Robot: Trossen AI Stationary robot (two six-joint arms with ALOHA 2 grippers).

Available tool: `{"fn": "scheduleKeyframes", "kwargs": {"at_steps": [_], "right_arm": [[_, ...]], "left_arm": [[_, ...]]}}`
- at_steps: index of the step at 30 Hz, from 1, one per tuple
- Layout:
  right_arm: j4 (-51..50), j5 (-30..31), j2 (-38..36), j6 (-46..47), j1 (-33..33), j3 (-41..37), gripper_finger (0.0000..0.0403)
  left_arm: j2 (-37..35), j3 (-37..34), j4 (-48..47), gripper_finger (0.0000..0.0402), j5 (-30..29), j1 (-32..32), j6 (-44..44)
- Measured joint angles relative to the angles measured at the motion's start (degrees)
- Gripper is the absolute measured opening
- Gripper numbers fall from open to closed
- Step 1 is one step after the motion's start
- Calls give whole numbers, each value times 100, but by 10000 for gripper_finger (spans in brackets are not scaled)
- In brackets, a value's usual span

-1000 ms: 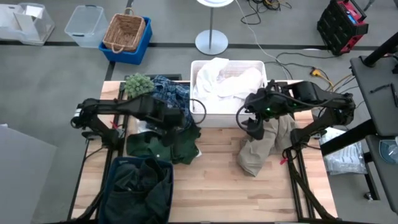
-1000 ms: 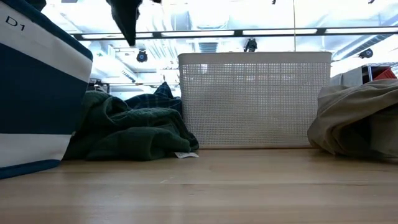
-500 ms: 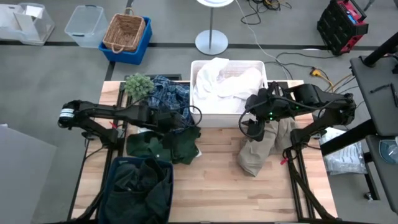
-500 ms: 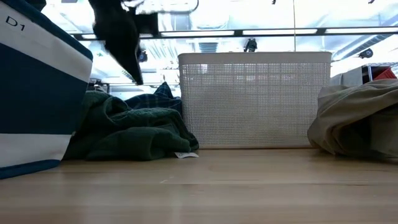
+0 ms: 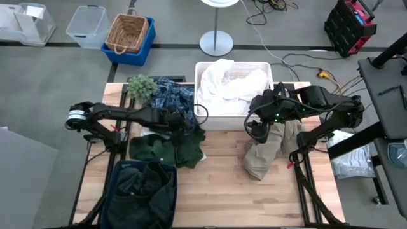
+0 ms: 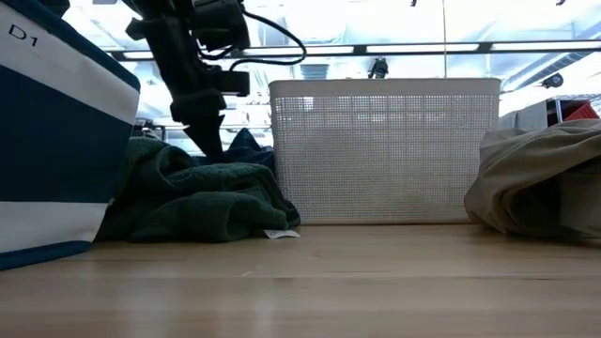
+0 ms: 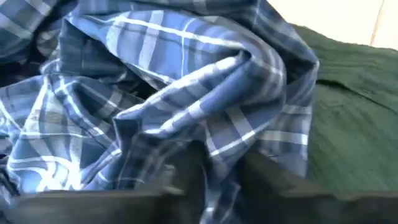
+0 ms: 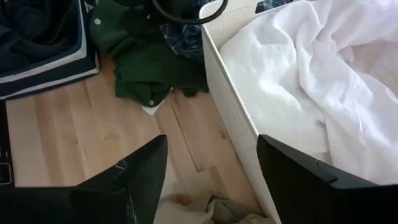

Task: Sort clothes
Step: Put the blue shirt in the blue bin

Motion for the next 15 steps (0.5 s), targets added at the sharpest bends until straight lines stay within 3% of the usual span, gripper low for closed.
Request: {"fn": "scheduleKeyframes", "kwargs": {"at_steps": [3, 8, 15], "right_arm": [[0, 0, 0, 0, 0, 0, 233], [0, 0, 0, 0, 0, 0, 232], [0, 4, 0, -40, -2, 0, 238]], "left_arm": [[-59, -2, -22, 13, 352, 91, -98], [-585, 74, -176, 2, 815, 39, -315], [-1930, 639, -398, 0, 783, -195, -693]]}}
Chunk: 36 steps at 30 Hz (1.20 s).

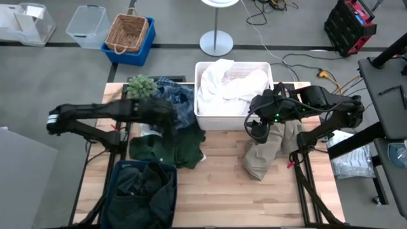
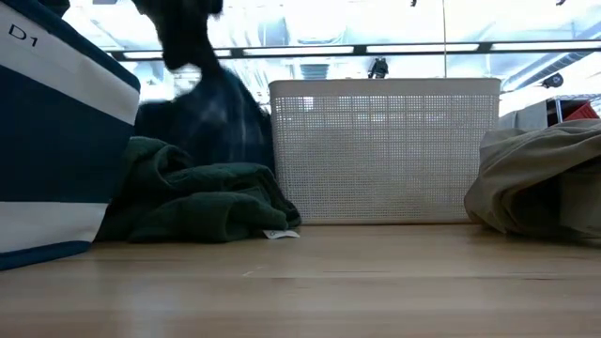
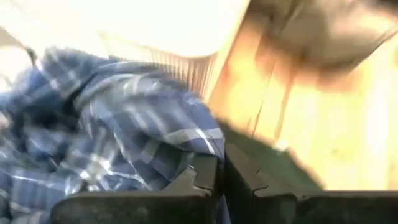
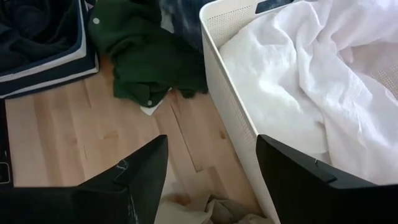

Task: Sort clothes
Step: Put the blue shirt in the blue bin

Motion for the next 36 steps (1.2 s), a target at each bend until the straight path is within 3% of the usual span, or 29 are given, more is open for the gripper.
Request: {"fn": "scheduleKeyframes", "kwargs": {"at_steps": [6, 14, 20, 25, 28, 30, 36], "right_arm": [[16, 211, 0, -116, 0, 0, 231], [554, 350, 2, -496, 0, -13, 236], [841, 350, 2, -679, 0, -54, 239], [885, 350, 2, -685, 0, -180, 233], [896, 350, 2, -685, -2, -328, 233], [908, 350, 7, -681, -2, -437, 236], [1062, 345, 7, -679, -2, -776, 247]], "left_arm": [[-599, 1312, -584, 0, -884, -462, 97], [-253, 3835, -662, 0, -1554, -1170, 950], [405, 5668, -791, 0, -1351, -1857, 1190], [1035, 7125, -463, 0, -1333, -2845, 1496], [1009, 6919, 791, 0, -1690, -3445, 2077], [974, 6792, 1435, 0, -1610, -3804, 2195], [1042, 7037, 2005, 0, -1222, -4821, 1705]]}}
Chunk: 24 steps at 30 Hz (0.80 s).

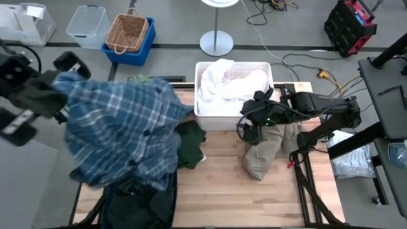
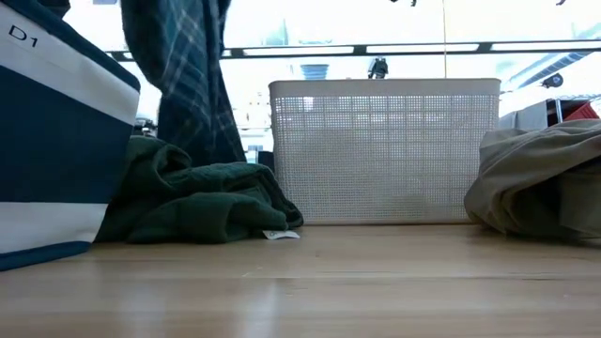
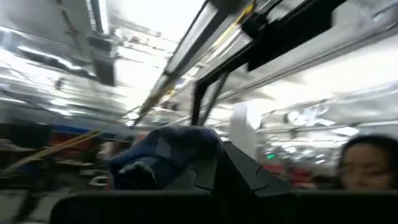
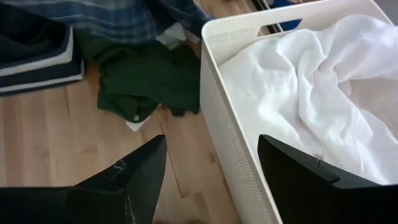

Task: Sort clothes
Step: Put the blue shirt in the blue bin

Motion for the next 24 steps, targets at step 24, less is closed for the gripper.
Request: {"fn": "scheduleKeyframes", "kwargs": {"at_steps": [24], "right_arm": [[5531, -2136, 457, -599, -2, -367, 242]], "left_arm": [[815, 105, 1324, 0, -2671, -750, 8]]}}
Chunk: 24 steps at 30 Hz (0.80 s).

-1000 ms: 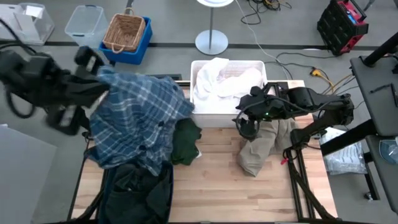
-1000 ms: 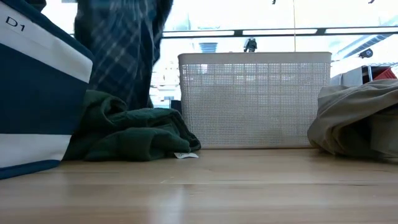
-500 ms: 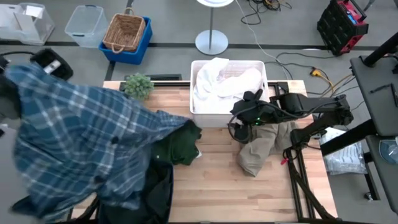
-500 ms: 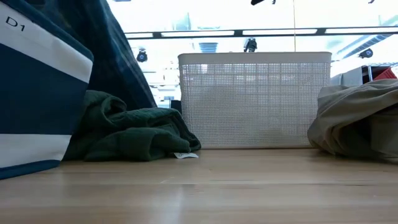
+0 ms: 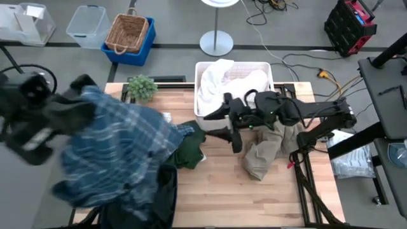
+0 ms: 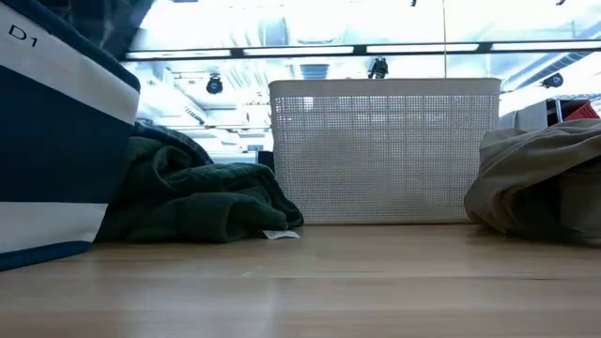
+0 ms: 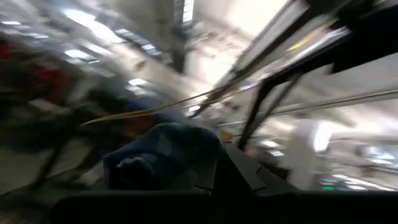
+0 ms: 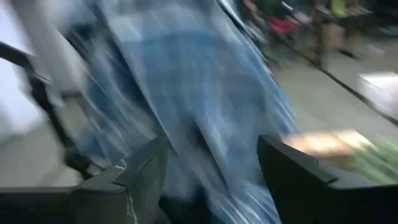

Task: Sort clothes
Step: Put the blue shirt in the blue bin

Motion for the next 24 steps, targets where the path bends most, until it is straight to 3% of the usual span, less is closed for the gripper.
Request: {"fn": "scheduleKeyframes", "kwargs": {"at_steps": [3, 7, 13, 16, 19, 24], "right_arm": [[591, -532, 308, 0, 2, 241, 260], [528, -648, 739, -99, 52, 686, 290], [498, -691, 1556, -461, 52, 1254, 328], [475, -1071, 2000, -729, 75, 1725, 325], [369, -1525, 2387, -844, 171, 2322, 274], [-57, -1680, 2897, -1074, 331, 3237, 87]], "left_arm": [[51, 0, -385, 0, -780, -30, -8], [128, 0, -824, 0, -1273, -37, -142], [342, 0, -895, 0, -1288, -28, -123], [451, 0, -902, 0, -1328, -31, -106], [504, -2, -927, 0, -1845, -45, -108], [509, -2, -1341, 16, -3492, -525, -114]]}}
